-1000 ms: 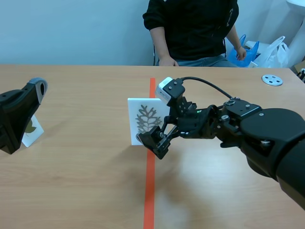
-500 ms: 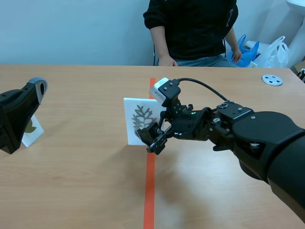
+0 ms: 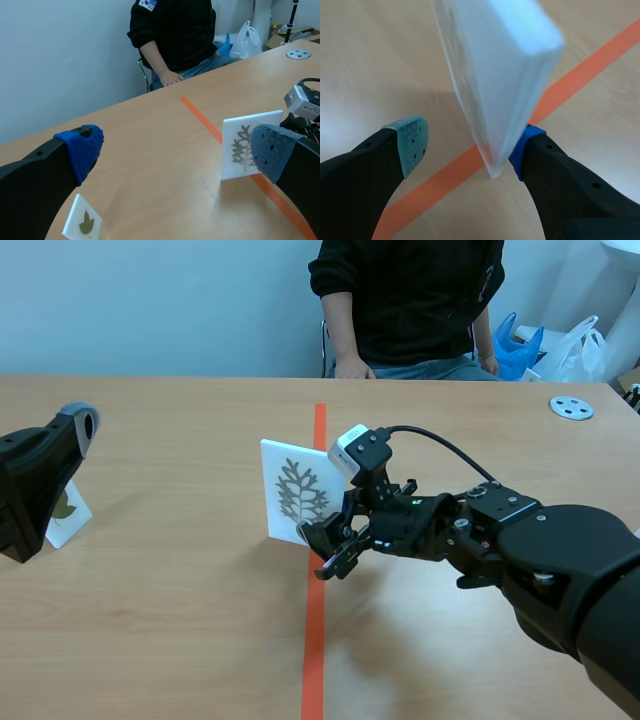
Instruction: Sort the leaf by its shape. The table is split by an orange tape line. A compound leaf with several leaflets goes to the left side, a simple leaf with one blade goes to the right side. Return to the home posture when a red brick is placed on the table.
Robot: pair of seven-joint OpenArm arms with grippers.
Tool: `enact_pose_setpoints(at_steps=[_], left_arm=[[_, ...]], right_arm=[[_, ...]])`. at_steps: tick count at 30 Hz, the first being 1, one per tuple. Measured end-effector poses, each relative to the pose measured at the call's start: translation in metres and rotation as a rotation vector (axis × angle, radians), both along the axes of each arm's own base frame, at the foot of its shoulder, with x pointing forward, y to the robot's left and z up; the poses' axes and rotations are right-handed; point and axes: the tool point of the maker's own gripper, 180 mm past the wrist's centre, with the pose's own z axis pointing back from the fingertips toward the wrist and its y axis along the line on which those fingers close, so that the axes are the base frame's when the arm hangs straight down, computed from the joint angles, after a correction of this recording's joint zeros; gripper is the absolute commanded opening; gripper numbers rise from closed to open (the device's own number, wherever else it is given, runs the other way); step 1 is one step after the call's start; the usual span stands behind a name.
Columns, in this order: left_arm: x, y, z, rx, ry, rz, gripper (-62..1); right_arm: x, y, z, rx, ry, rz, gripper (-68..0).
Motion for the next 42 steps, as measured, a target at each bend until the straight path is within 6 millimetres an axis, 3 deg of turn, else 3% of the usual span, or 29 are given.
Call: enact_pose_setpoints(at_steps=[6, 13, 20, 37, 42], left_arm=[[0.0, 0.0, 0.0, 0.0, 0.0, 0.0, 1.4], [0.0, 0.0, 0.0, 0.0, 0.0, 0.0, 1.4], [0.0, 0.0, 0.0, 0.0, 0.0, 0.0, 1.4], [0.0, 0.0, 0.0, 0.0, 0.0, 0.0, 1.4], [0.0, 0.0, 0.0, 0.0, 0.0, 0.0, 1.4]], right_arm=[[0.006, 0.002, 0.004, 0.004, -0.022, -0.019, -36.2], [0.008, 0.02, 0.015, 0.042, -0.037, -0.007, -44.4], [0.01, 0.017, 0.015, 0.043, -0.039, -0.016, -57.5], [0.021, 0.004, 0.018, 0.051, -0.055, -0.083, -61.4], [0.034, -0.013, 0.025, 0.072, -0.064, -0.152, -61.4]])
